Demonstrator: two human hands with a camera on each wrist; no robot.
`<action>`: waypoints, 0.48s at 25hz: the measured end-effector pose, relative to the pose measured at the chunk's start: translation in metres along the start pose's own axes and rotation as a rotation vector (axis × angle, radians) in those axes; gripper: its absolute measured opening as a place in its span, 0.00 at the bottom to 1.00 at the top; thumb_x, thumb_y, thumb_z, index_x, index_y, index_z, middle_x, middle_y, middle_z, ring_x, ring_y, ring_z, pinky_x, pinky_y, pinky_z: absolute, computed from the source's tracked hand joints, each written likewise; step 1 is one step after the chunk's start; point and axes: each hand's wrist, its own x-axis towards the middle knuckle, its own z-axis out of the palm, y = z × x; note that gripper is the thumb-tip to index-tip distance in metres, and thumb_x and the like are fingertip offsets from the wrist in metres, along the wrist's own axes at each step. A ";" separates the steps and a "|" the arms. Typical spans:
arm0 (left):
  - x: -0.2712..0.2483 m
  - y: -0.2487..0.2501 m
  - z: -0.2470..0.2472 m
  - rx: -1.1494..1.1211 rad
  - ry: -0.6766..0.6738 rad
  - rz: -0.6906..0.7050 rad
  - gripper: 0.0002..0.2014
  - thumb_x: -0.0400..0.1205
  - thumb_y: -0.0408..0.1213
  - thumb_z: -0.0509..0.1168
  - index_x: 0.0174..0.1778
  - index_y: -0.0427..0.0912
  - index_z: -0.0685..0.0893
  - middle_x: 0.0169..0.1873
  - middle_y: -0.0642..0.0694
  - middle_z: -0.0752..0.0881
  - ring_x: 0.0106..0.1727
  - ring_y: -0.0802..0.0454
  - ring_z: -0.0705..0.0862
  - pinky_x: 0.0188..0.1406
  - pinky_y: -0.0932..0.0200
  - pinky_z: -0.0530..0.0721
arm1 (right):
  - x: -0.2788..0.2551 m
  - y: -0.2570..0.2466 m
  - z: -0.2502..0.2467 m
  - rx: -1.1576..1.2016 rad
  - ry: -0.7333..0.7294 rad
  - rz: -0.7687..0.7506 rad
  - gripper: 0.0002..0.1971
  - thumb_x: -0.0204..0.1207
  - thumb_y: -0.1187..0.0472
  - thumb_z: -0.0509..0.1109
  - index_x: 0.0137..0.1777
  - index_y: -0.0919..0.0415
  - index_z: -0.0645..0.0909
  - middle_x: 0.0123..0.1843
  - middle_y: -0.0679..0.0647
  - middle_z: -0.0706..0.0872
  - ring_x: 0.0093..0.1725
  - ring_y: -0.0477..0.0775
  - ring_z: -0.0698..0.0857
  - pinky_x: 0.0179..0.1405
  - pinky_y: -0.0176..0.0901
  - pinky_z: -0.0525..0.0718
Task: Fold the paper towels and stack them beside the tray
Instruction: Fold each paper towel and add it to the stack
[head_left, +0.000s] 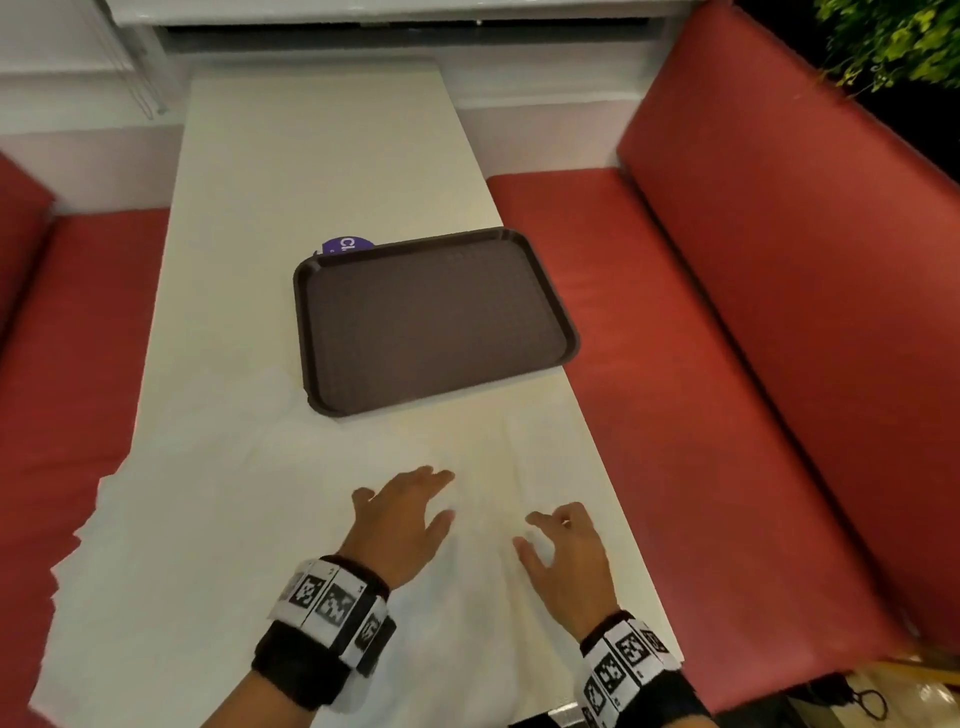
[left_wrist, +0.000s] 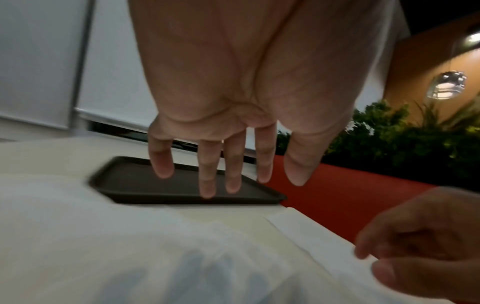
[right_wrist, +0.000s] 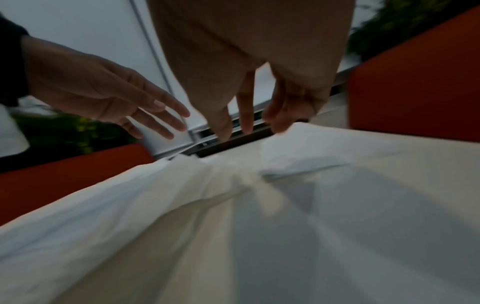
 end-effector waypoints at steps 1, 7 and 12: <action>-0.024 -0.021 0.003 0.016 -0.006 -0.061 0.25 0.85 0.53 0.52 0.78 0.63 0.57 0.81 0.54 0.57 0.81 0.57 0.55 0.76 0.44 0.53 | 0.002 -0.015 0.010 -0.043 -0.153 -0.047 0.27 0.74 0.44 0.71 0.70 0.55 0.78 0.62 0.55 0.76 0.60 0.54 0.81 0.59 0.43 0.78; -0.091 -0.088 0.046 0.025 -0.114 -0.303 0.31 0.83 0.55 0.54 0.79 0.67 0.45 0.82 0.51 0.36 0.83 0.45 0.38 0.75 0.35 0.52 | 0.014 -0.067 0.041 0.018 -0.325 0.188 0.36 0.76 0.46 0.70 0.79 0.59 0.61 0.74 0.59 0.73 0.74 0.58 0.72 0.71 0.47 0.71; -0.097 -0.093 0.057 -0.062 -0.044 -0.291 0.31 0.84 0.50 0.55 0.79 0.65 0.46 0.81 0.49 0.34 0.83 0.44 0.36 0.75 0.38 0.56 | 0.012 -0.076 0.021 0.046 -0.154 0.227 0.24 0.70 0.52 0.78 0.60 0.65 0.76 0.58 0.62 0.79 0.50 0.55 0.76 0.50 0.38 0.72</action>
